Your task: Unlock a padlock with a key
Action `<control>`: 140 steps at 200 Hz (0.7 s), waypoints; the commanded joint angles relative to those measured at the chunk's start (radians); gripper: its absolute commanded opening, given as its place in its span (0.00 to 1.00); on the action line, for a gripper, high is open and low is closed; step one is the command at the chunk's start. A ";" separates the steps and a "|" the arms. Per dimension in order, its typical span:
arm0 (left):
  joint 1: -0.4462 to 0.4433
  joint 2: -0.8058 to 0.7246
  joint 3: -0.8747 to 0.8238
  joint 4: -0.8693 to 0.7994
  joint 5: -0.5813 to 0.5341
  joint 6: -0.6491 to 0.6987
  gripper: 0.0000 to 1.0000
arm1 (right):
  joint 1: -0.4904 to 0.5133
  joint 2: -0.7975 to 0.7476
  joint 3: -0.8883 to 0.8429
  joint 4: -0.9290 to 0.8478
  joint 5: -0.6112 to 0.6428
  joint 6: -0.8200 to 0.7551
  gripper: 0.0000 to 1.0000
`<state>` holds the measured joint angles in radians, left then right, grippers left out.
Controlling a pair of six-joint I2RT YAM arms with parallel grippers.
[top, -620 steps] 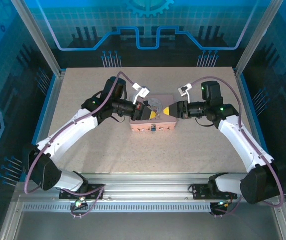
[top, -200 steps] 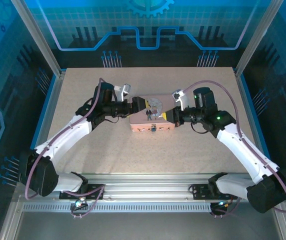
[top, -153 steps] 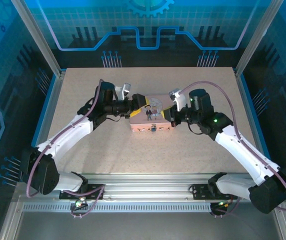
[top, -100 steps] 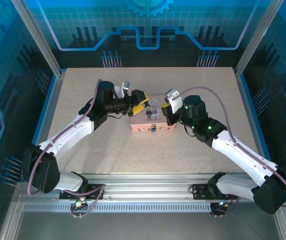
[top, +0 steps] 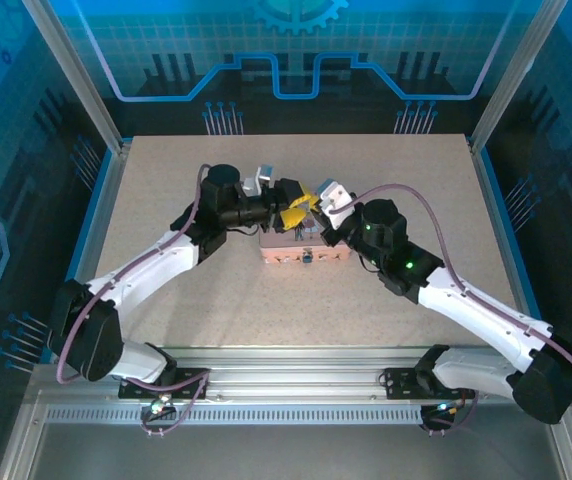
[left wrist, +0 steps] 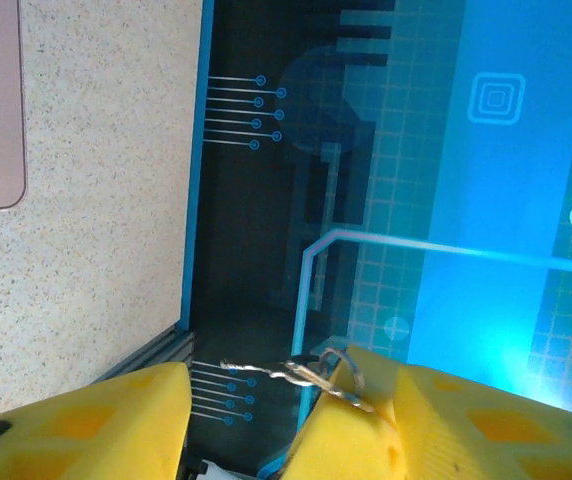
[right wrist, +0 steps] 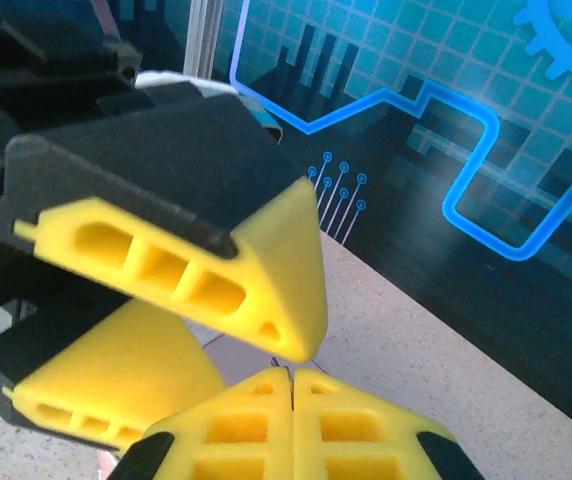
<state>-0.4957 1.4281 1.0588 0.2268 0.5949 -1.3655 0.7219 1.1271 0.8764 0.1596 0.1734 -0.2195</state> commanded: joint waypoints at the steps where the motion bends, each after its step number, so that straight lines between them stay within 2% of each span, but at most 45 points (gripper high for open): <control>1: -0.007 0.007 0.040 0.031 0.009 -0.018 0.54 | 0.018 -0.025 -0.035 0.042 0.009 -0.034 0.00; 55: -0.007 0.022 0.048 0.036 0.014 -0.028 0.40 | 0.024 -0.063 -0.071 0.029 -0.013 -0.047 0.00; 82: -0.007 0.030 0.044 0.046 0.016 -0.036 0.38 | 0.033 -0.067 -0.076 0.034 -0.023 -0.061 0.00; 114: -0.007 0.037 0.047 0.055 0.022 -0.040 0.30 | 0.051 -0.054 -0.075 0.040 -0.001 -0.093 0.00; 140: -0.007 0.038 0.046 0.058 0.026 -0.040 0.19 | 0.058 -0.044 -0.077 0.039 0.017 -0.106 0.00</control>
<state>-0.4969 1.4601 1.0710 0.2443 0.5983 -1.3994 0.7586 1.0763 0.8131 0.1772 0.1764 -0.2974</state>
